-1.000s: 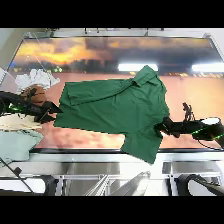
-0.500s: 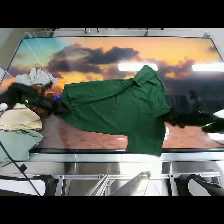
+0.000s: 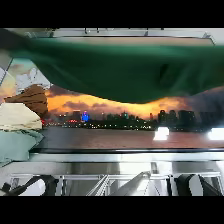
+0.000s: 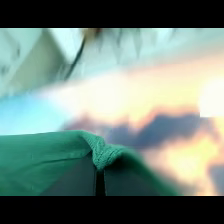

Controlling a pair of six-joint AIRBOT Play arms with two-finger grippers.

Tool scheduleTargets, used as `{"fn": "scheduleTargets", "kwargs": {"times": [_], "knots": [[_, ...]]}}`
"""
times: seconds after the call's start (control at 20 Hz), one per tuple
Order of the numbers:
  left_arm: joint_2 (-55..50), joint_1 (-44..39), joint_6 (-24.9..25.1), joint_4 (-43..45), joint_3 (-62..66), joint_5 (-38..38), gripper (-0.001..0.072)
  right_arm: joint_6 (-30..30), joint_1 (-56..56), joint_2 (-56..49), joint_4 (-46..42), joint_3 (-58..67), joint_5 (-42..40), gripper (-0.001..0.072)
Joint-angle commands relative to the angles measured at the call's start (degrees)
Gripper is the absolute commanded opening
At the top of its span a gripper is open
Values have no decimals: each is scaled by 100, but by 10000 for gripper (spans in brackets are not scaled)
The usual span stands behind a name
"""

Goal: Fold the shirts.

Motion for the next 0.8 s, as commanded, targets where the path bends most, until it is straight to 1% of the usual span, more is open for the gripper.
{"fn": "scheduleTargets", "kwargs": {"times": [0.0,0.05,0.15,0.25,0.35,0.45,0.6,0.75], "knots": [[955,1054,-175,-120,949,-175,28,-76,-188,260,216,1117,-339,21],[1154,1394,-175,-118,973,-131,28,-76,-160,264,216,1263,-444,21],[1486,1875,-173,-120,623,-109,28,-164,-157,262,201,1447,-603,20],[1626,1849,-162,-120,-85,-26,28,-411,-149,210,201,1458,-710,21],[1550,1502,-157,-114,-942,33,28,-566,-118,-76,334,1456,-863,20],[1263,1027,-92,-76,-1727,-15,28,-675,87,-638,452,1456,-664,20],[444,245,267,-46,-2409,-638,27,-669,839,-1814,101,1434,-177,20],[-804,-455,448,275,-2374,-1346,27,-627,1495,-3010,-544,1309,-105,21]]}}
